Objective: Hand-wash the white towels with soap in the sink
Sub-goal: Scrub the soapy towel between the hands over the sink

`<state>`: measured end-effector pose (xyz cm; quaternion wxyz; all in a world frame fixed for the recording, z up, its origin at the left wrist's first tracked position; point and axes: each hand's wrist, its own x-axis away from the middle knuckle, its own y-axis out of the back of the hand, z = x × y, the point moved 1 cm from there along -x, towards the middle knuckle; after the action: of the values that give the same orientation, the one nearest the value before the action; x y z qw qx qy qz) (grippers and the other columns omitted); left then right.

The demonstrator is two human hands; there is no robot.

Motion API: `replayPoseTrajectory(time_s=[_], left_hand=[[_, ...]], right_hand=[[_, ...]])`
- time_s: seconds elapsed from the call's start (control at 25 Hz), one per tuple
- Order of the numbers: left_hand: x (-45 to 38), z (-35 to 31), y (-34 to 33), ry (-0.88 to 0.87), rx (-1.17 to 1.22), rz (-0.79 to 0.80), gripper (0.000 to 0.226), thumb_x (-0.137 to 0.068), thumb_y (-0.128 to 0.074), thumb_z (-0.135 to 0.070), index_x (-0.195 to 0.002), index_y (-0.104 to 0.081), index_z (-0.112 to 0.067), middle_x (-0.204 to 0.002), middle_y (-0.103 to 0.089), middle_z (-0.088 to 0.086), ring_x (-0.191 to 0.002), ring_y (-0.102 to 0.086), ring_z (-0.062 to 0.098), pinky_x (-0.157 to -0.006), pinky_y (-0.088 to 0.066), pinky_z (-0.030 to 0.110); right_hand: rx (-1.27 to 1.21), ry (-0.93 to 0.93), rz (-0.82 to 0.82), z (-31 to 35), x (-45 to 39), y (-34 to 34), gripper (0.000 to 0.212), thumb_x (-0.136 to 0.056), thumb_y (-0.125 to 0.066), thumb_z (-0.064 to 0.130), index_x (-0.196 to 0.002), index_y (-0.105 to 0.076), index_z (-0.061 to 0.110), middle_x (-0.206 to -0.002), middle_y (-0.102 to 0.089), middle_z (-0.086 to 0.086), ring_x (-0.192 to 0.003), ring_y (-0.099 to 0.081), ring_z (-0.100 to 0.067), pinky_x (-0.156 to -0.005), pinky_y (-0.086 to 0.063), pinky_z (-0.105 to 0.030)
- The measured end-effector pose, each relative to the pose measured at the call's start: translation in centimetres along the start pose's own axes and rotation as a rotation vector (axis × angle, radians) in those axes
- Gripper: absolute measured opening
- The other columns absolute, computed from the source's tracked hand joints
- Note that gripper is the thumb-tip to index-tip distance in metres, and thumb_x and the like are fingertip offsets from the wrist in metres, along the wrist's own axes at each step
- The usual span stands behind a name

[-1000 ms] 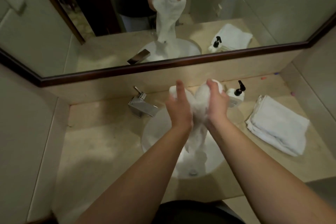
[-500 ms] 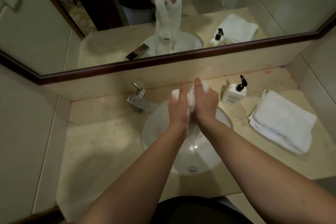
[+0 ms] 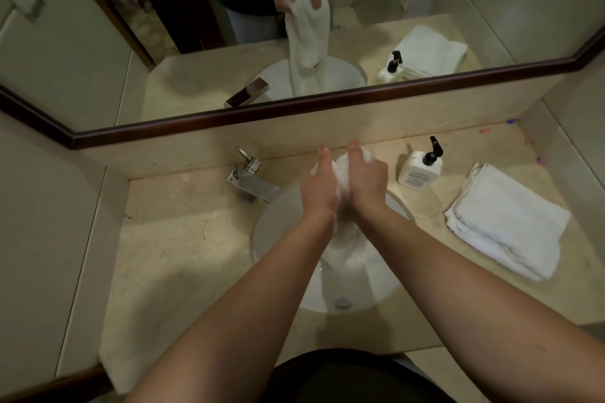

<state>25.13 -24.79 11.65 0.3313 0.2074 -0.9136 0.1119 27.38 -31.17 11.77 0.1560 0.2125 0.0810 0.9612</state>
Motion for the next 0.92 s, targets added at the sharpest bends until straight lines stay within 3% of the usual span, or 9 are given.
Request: replayPoseTrajectory(time_s=[0.16,0.36,0.44,0.56,0.6,0.68,0.8,0.84,0.92], left_hand=[[-1.1,-0.1,0.5,0.033,0.057,-0.113,0.053,-0.096,-0.046,-0.063,-0.080,-0.060,-0.014,-0.077,-0.066,0.003,-0.076,-0.067,0.020,-0.071,-0.056,0.032],[-0.4,2.3,-0.2,0.008,-0.109,0.088,0.088,-0.064,-0.042,-0.094,-0.094,-0.074,-0.017,-0.095,-0.076,0.007,-0.095,-0.071,0.027,-0.095,-0.054,0.050],[-1.1,1.9,0.0,0.012,-0.075,0.012,0.080,-0.074,-0.042,-0.090,-0.094,-0.070,-0.018,-0.098,-0.074,0.008,-0.096,-0.070,0.028,-0.094,-0.055,0.048],[-2.0,1.0,0.6,0.132,0.065,-0.060,0.079,-0.084,-0.037,-0.083,-0.099,-0.067,-0.011,-0.091,-0.072,0.009,-0.088,-0.071,0.028,-0.076,-0.059,0.038],[-1.8,1.2,0.8,0.119,0.042,-0.035,0.079,-0.082,-0.036,-0.086,-0.093,-0.065,-0.013,-0.086,-0.070,0.009,-0.087,-0.071,0.031,-0.075,-0.058,0.037],[-0.8,1.7,0.4,0.054,-0.056,0.065,0.080,-0.077,-0.036,-0.090,-0.082,-0.065,-0.016,-0.086,-0.068,0.009,-0.094,-0.070,0.034,-0.089,-0.057,0.044],[-0.2,0.8,-0.3,0.012,-0.053,0.087,0.084,-0.073,-0.041,-0.091,-0.098,-0.070,-0.016,-0.105,-0.072,0.007,-0.100,-0.068,0.026,-0.097,-0.053,0.046],[-0.9,0.2,-0.3,0.038,0.007,0.032,0.088,-0.065,-0.043,-0.094,-0.100,-0.067,-0.016,-0.108,-0.072,0.008,-0.098,-0.068,0.025,-0.093,-0.054,0.043],[-1.9,-1.0,0.0,0.098,0.134,-0.037,0.079,-0.073,-0.045,-0.090,-0.103,-0.061,-0.018,-0.100,-0.071,0.010,-0.085,-0.069,0.022,-0.074,-0.058,0.033]], right_hand=[[0.095,0.096,0.147,-1.6,3.6,0.4,0.044,-0.096,-0.051,0.053,-0.072,-0.066,0.019,-0.077,-0.071,-0.003,-0.075,-0.068,-0.016,-0.069,-0.053,-0.031],[0.002,-0.036,0.005,-0.9,-0.4,1.1,0.044,-0.094,-0.057,0.053,-0.067,-0.062,0.017,-0.073,-0.068,-0.003,-0.077,-0.068,-0.021,-0.074,-0.054,-0.037],[-0.013,-0.014,0.075,-1.4,0.6,0.9,0.043,-0.096,-0.057,0.048,-0.066,-0.063,0.018,-0.068,-0.068,-0.002,-0.070,-0.068,-0.018,-0.067,-0.053,-0.034],[0.084,0.069,0.222,-2.4,3.6,0.8,0.044,-0.096,-0.053,0.050,-0.075,-0.069,0.015,-0.071,-0.070,-0.001,-0.067,-0.068,-0.011,-0.059,-0.050,-0.021],[0.087,0.082,0.215,-2.4,3.4,0.9,0.045,-0.096,-0.053,0.051,-0.075,-0.069,0.014,-0.071,-0.070,-0.001,-0.067,-0.068,-0.010,-0.058,-0.049,-0.020],[0.020,0.031,0.097,-1.8,1.1,1.0,0.046,-0.095,-0.054,0.053,-0.072,-0.066,0.015,-0.071,-0.069,-0.003,-0.069,-0.068,-0.016,-0.064,-0.053,-0.028],[-0.023,-0.002,0.009,-0.6,-0.7,0.6,0.047,-0.093,-0.056,0.056,-0.066,-0.063,0.017,-0.070,-0.068,-0.005,-0.071,-0.067,-0.021,-0.069,-0.052,-0.037],[-0.005,0.025,0.051,-0.8,-0.1,0.2,0.047,-0.093,-0.055,0.056,-0.065,-0.062,0.019,-0.069,-0.068,-0.004,-0.070,-0.067,-0.021,-0.067,-0.052,-0.036],[0.035,0.065,0.162,-1.2,2.0,-0.1,0.048,-0.093,-0.053,0.057,-0.070,-0.066,0.018,-0.071,-0.069,-0.002,-0.068,-0.068,-0.017,-0.061,-0.052,-0.031]])
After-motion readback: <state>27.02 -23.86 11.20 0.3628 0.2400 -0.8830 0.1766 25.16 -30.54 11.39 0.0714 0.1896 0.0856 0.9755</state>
